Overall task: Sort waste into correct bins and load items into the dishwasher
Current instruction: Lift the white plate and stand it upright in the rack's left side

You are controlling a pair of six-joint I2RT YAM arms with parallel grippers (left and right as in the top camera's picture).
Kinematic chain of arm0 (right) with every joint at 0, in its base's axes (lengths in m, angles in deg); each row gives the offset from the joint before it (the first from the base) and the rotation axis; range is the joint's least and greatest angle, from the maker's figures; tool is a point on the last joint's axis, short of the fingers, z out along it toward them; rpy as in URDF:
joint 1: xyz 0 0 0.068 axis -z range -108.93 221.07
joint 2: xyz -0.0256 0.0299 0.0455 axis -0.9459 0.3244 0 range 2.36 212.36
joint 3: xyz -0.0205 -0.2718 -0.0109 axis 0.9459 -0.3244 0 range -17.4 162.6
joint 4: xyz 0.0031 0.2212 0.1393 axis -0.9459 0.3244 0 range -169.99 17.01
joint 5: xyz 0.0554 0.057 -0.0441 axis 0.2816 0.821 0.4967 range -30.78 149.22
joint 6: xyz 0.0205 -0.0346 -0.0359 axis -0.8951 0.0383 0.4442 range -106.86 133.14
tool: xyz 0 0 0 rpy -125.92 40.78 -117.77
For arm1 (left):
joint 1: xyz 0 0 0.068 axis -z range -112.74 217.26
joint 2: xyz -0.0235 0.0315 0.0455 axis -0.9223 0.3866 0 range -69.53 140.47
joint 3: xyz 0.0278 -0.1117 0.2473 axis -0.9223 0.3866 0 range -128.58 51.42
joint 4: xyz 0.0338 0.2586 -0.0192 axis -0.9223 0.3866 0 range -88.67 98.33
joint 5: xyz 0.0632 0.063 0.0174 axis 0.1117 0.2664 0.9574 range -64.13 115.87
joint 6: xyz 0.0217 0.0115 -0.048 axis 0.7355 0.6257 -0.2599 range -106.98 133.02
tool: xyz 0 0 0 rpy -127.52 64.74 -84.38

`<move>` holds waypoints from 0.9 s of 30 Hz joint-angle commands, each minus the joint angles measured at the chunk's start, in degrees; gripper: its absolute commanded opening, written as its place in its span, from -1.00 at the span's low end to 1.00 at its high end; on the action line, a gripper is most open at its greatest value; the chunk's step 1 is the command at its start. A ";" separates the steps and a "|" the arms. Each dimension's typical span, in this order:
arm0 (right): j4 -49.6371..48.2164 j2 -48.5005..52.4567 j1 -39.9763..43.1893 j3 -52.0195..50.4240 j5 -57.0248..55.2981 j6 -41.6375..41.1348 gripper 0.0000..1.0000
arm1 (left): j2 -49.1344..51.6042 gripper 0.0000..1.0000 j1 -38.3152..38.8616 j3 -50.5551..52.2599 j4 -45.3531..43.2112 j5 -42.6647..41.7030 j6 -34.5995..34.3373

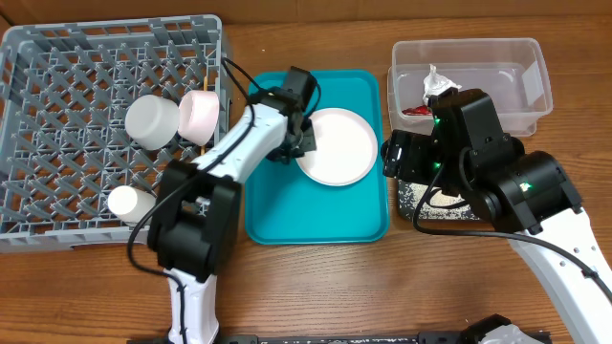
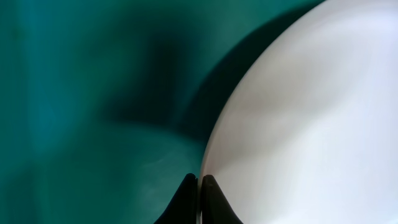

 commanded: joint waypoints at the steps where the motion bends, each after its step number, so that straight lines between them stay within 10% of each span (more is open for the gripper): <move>1: 0.13 -0.11 0.11 0.76 -0.28 -0.02 0.71 | -9.64 -0.92 -2.29 -4.28 2.60 6.86 4.66; 18: 0.44 -0.11 0.11 0.76 -0.31 -0.02 0.71 | -31.45 -0.92 -6.91 -7.69 14.53 74.53 23.08; 27: 0.44 -0.11 0.11 0.76 -0.31 0.00 0.72 | -30.49 -0.92 -20.13 -7.30 10.54 73.44 22.91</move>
